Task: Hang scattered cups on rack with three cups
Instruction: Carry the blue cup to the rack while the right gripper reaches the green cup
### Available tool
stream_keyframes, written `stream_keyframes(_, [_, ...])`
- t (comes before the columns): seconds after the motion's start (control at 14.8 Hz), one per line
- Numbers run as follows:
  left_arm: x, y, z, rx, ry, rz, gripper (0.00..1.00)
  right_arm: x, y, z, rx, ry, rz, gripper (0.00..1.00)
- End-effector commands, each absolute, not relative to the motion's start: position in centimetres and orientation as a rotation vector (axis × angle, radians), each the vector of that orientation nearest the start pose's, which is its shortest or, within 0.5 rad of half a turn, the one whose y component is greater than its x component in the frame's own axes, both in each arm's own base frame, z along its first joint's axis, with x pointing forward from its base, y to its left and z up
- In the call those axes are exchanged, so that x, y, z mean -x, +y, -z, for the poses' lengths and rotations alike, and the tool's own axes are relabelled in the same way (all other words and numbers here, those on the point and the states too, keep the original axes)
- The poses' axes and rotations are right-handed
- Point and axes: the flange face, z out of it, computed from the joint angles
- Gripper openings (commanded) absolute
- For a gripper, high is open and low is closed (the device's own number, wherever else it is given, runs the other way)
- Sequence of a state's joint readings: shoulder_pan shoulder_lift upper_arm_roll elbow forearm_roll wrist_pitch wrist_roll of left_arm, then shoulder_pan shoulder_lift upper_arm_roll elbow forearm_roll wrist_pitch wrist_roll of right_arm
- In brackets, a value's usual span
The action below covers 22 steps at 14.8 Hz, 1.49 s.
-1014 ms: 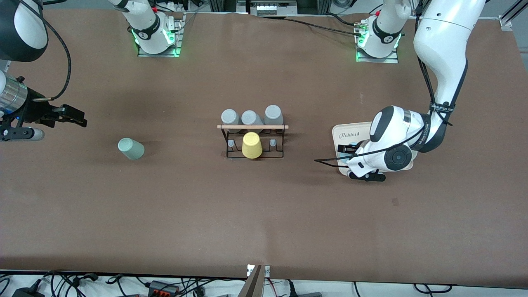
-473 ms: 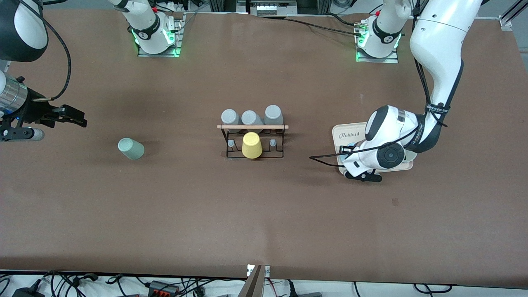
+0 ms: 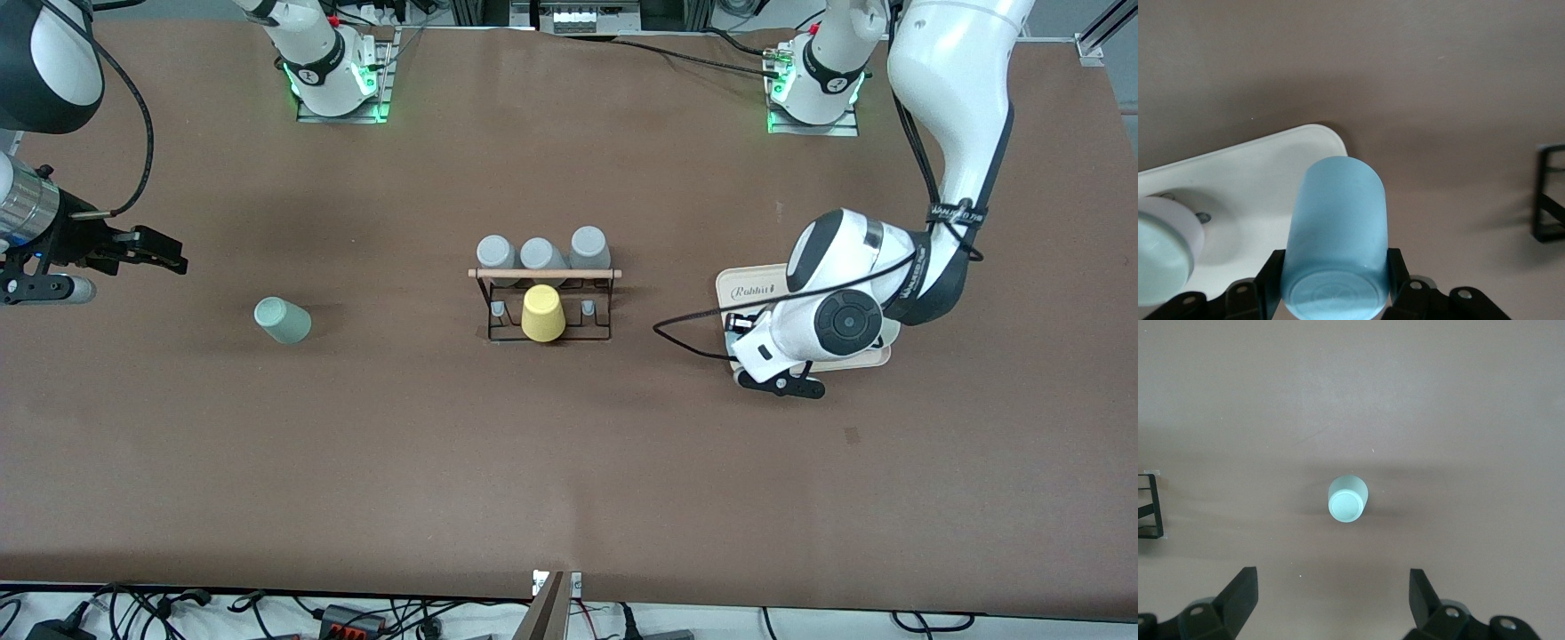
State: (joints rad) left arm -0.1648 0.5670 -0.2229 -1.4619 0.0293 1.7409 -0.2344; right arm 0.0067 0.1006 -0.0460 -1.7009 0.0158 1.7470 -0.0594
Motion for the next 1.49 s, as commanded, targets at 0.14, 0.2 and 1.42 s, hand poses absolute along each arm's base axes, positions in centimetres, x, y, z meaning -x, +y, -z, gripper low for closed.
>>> stream_keyframes(0.14, [-63.9,-28.3,-42.0,3.241,-0.109,-0.467,0.05,-58.9,-1.7,-51.6,3.130,-0.059,-0.105,1.00])
stream_keyframes(0.2, [-64.2,-29.4,-42.7,3.279,-0.174,-0.472,0.05,-59.0,-1.8,-51.4,3.127,-0.056,-0.109,1.00])
stream_keyframes(1.42, [-63.6,-39.9,-39.3,3.260,-0.885,-0.612,0.04,-58.3,0.0,-41.0,3.199,-0.145,-0.103,1.00])
